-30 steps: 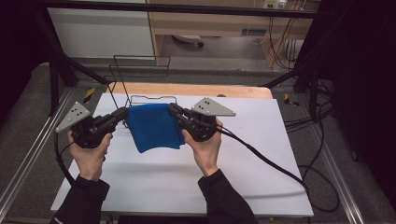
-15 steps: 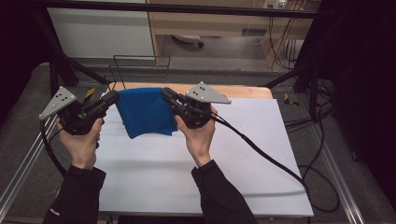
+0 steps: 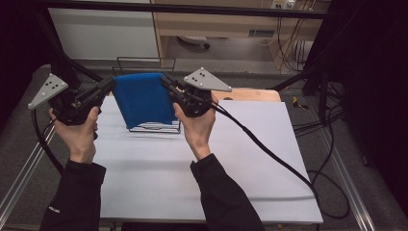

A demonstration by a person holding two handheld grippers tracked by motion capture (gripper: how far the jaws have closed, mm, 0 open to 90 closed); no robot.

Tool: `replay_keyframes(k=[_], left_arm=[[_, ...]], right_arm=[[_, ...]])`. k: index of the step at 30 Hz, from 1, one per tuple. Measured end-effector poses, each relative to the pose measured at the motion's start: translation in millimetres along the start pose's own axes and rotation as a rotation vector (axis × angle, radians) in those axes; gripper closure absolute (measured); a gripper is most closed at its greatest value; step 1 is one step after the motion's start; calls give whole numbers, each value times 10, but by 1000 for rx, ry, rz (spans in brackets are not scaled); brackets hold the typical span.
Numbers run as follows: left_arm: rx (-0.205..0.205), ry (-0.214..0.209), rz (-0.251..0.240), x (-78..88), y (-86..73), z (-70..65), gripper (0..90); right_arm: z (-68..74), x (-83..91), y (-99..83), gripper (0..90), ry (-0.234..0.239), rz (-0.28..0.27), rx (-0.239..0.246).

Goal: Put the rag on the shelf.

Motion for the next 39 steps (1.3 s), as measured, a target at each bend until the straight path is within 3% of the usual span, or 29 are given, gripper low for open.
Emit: replay_keyframes(k=[16,30,39], left_arm=[[3,18,-25,-159,356,184,866],[18,2,-67,-295,589,286,866],[-1,16,-88,-359,765,360,866]], right_arm=[[-67,-250,305,842,-33,-37,13],[-150,-367,544,842,-53,-67,28],[-177,-471,678,842,-65,-83,41]])
Point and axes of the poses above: each handheld gripper's, and its own axes: x roughly backward along the jaws, y roughly out of its top, z roughly to its left, the point moved 4 cm from there along -x, roughly forward along the jaws, and after that the axes turned 3 degrees about z, right-handed, at the moved point
